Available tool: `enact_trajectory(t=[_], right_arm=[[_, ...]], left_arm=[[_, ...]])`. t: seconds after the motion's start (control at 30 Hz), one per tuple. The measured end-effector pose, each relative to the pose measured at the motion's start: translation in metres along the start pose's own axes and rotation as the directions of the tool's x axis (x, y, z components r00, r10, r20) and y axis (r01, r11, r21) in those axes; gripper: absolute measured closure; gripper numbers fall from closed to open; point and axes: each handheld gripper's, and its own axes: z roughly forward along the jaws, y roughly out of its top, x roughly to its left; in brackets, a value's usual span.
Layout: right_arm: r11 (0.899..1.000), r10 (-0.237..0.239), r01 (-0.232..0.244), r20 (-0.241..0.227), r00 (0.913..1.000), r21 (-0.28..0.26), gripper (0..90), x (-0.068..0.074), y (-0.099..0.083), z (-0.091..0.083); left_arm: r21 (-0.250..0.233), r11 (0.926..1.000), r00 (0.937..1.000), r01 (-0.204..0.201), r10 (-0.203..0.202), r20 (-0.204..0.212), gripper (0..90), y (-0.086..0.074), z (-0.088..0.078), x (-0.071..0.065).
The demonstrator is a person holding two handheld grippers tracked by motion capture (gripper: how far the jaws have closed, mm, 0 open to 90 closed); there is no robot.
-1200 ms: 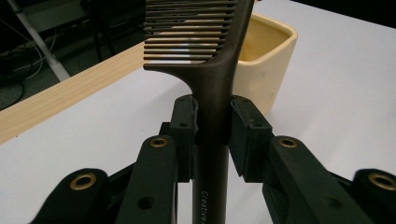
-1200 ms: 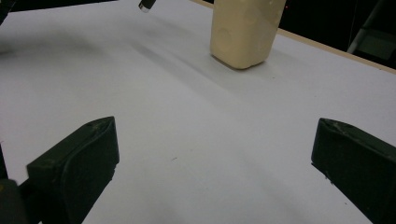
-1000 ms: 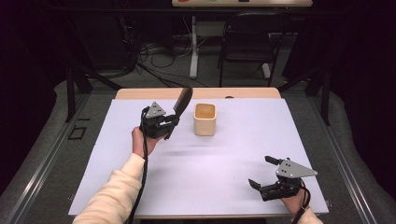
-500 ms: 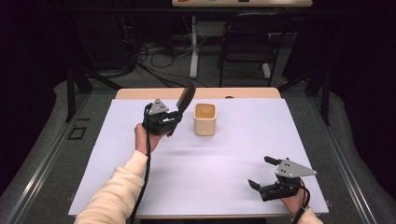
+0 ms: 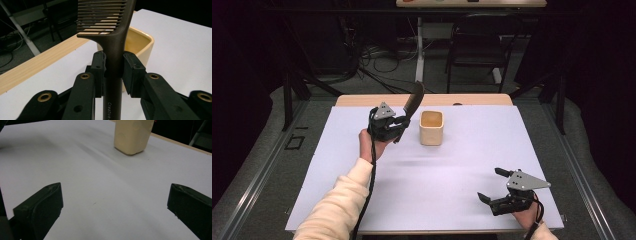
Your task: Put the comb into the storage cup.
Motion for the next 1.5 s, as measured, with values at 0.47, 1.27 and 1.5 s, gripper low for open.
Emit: enact_trajectory(t=[0.47, 1.27, 1.5], right_arm=[[1.000, 0.000, 0.000, 0.001, 1.0000, -0.001, 0.0, 0.000, 0.000, 0.000], [1.000, 0.000, 0.000, 0.001, 1.0000, -0.001, 0.0, 0.000, 0.000, 0.000], [1.000, -0.001, 0.001, 0.001, 1.0000, 0.000, 0.0, 0.000, 0.000, 0.000]], left_arm=[[-0.010, 1.0000, 1.0000, 0.000, 0.000, -0.001, 72.5, 0.010, 0.004, 0.001], [-0.022, 0.9997, 0.9999, -0.005, 0.005, -0.009, 72.5, 0.027, 0.013, 0.001], [-0.026, 0.9996, 0.9999, -0.009, 0.009, -0.005, 72.5, 0.032, 0.017, 0.000]])
